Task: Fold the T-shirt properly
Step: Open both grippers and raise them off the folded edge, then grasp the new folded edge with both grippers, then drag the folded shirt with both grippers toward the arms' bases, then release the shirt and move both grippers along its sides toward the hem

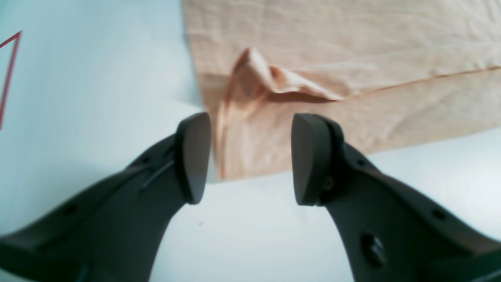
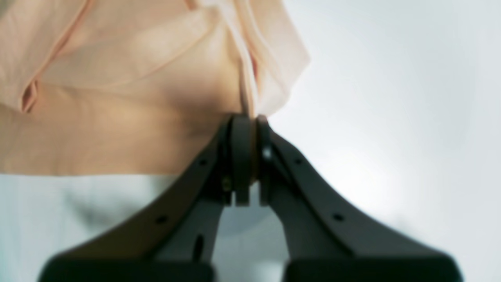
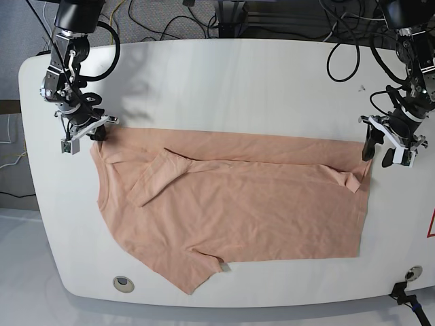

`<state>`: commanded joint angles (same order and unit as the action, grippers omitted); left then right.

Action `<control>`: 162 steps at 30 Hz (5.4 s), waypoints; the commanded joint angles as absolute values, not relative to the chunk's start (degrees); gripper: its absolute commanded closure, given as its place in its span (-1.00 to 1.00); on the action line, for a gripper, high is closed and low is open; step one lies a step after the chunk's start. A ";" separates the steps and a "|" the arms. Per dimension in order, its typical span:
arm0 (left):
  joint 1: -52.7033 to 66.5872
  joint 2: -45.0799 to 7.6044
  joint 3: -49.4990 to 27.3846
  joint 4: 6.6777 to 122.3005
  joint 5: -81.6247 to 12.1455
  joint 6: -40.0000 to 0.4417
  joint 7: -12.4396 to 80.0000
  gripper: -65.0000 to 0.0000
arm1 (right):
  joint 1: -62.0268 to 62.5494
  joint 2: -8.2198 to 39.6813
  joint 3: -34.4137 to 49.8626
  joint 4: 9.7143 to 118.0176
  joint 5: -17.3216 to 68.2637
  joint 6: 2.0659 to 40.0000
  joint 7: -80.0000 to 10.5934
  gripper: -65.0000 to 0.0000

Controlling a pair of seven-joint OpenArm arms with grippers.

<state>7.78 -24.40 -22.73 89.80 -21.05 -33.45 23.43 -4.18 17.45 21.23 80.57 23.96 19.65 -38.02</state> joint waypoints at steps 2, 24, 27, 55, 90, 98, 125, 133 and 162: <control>7.69 -24.40 -22.73 88.84 -21.05 -31.60 23.43 0.04 | -4.26 17.45 21.23 80.57 24.22 19.65 -38.02 1.00; -1.98 -24.66 -17.98 66.59 -21.05 -31.52 23.34 -0.19 | -4.35 17.36 21.23 80.66 24.31 19.65 -38.11 1.00; -1.98 -24.57 -17.80 65.98 -21.05 -31.52 23.34 -0.18 | -4.35 17.36 21.23 80.66 24.31 19.65 -38.11 1.00; -1.89 -24.57 -17.89 64.31 -21.14 -31.52 23.43 -0.16 | -5.76 16.22 21.23 84.35 24.22 19.65 -38.11 1.00; 21.85 -24.84 -18.86 85.05 -21.41 -31.60 27.21 1.00 | -23.69 14.64 21.67 97.71 24.40 19.65 -41.01 1.00; 30.46 -24.57 -24.48 92.97 -21.14 -35.03 29.76 1.00 | -33.54 14.55 21.67 103.69 24.40 19.65 -41.01 1.00; 36.35 -24.84 -27.30 96.40 -21.14 -35.12 29.76 1.00 | -37.76 14.90 25.10 103.78 24.31 19.65 -43.12 1.00; 36.35 -24.84 -27.30 96.40 -21.14 -35.12 29.76 -0.03 | -37.58 14.99 25.27 103.78 24.31 19.65 -43.12 0.69; 18.15 -25.71 -27.82 102.37 -21.05 -35.12 30.46 -0.04 | -18.07 16.75 25.01 111.08 23.96 19.65 -49.89 0.56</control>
<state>18.15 -25.71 -27.82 102.37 -21.05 -35.12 30.46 -18.07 16.75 25.01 111.08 23.96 19.65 -49.89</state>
